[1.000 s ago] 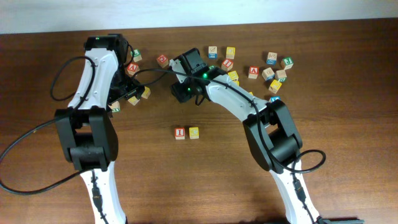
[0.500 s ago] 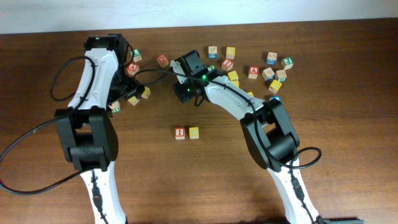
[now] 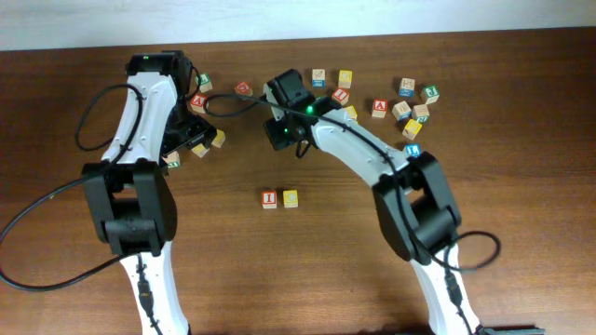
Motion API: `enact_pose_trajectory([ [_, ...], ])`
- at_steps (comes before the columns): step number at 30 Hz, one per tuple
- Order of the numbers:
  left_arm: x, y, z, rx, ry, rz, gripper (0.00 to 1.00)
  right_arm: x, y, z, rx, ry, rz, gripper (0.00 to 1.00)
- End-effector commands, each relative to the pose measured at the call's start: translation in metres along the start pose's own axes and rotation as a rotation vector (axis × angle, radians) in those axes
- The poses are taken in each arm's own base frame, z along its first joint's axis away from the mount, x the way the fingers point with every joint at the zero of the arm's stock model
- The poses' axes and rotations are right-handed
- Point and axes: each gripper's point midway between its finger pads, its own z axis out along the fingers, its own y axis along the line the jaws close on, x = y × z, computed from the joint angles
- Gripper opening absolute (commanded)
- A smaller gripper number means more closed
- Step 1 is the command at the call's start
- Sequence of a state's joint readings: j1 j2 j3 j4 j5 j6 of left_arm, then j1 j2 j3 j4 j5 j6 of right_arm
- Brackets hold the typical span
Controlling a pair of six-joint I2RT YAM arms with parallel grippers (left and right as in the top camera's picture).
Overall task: Spell out ICRA
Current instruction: 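Lower the right gripper and grasp the green R block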
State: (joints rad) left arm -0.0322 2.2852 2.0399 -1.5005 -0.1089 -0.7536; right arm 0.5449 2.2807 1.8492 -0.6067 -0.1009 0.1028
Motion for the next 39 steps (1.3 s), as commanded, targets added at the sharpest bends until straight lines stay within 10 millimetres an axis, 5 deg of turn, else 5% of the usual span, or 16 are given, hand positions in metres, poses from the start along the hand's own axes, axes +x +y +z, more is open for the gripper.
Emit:
enact_pose_trajectory([
  [1,-0.001,0.003,-0.009,0.014,-0.02,-0.014,0.99,-0.024,0.008,-0.047,-0.002,-0.073,0.0,0.28],
  [6,-0.001,0.002,-0.009,0.014,-0.02,-0.014,0.99,-0.009,0.004,-0.023,0.004,-0.023,0.0,0.62],
  [10,-0.001,0.002,-0.009,0.014,-0.02,-0.014,0.99,0.001,0.001,0.006,0.006,-0.001,0.002,0.62],
  [21,-0.001,0.002,-0.009,0.014,-0.02,-0.014,0.99,0.004,0.001,0.034,0.001,-0.015,-0.011,0.62],
  [35,-0.001,0.003,-0.009,0.014,-0.02,-0.014,0.99,0.015,-0.004,0.05,0.095,0.005,-0.033,0.55],
  [39,-0.001,0.002,-0.009,0.014,-0.02,-0.014,0.99,0.012,-0.004,0.05,0.094,-0.006,-0.033,0.43],
])
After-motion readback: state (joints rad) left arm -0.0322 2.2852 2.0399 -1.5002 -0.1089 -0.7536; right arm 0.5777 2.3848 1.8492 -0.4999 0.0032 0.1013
